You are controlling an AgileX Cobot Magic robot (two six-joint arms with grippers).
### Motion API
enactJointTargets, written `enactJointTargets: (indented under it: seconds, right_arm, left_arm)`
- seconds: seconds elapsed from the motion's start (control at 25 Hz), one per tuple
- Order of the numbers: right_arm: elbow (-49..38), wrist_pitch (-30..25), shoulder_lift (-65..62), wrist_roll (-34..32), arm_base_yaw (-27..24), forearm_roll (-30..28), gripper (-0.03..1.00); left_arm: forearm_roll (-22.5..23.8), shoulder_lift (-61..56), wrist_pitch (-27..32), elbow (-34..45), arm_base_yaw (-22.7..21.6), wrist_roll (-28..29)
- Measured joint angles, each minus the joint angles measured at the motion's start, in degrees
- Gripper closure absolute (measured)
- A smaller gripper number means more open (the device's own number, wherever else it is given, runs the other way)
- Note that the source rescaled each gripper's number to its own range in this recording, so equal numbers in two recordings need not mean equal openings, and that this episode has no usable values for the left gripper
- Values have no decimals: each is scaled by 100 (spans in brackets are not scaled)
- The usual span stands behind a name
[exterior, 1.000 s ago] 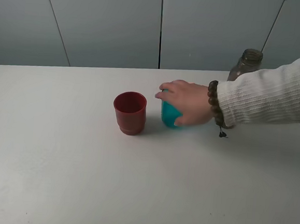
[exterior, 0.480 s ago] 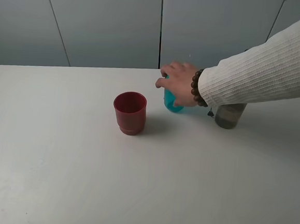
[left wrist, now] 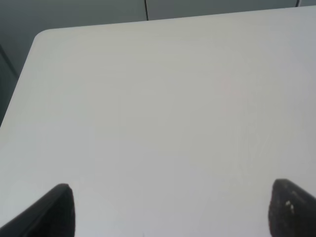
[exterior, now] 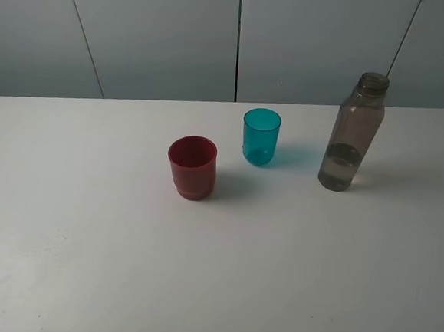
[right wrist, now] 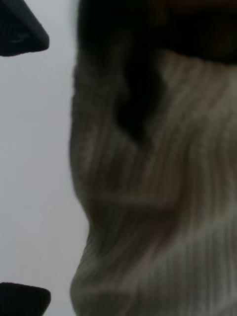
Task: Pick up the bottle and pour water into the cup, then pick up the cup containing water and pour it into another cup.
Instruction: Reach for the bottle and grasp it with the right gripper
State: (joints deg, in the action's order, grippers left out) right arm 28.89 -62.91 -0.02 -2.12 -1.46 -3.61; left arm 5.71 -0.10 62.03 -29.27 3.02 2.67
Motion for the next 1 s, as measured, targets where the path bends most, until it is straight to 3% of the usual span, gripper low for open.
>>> enactJointTargets:
  seconds: [1.0]
  right_arm:
    - [0,10,0,0,0,-12,-3]
  left_arm:
    - [0,0,0,0,0,0]
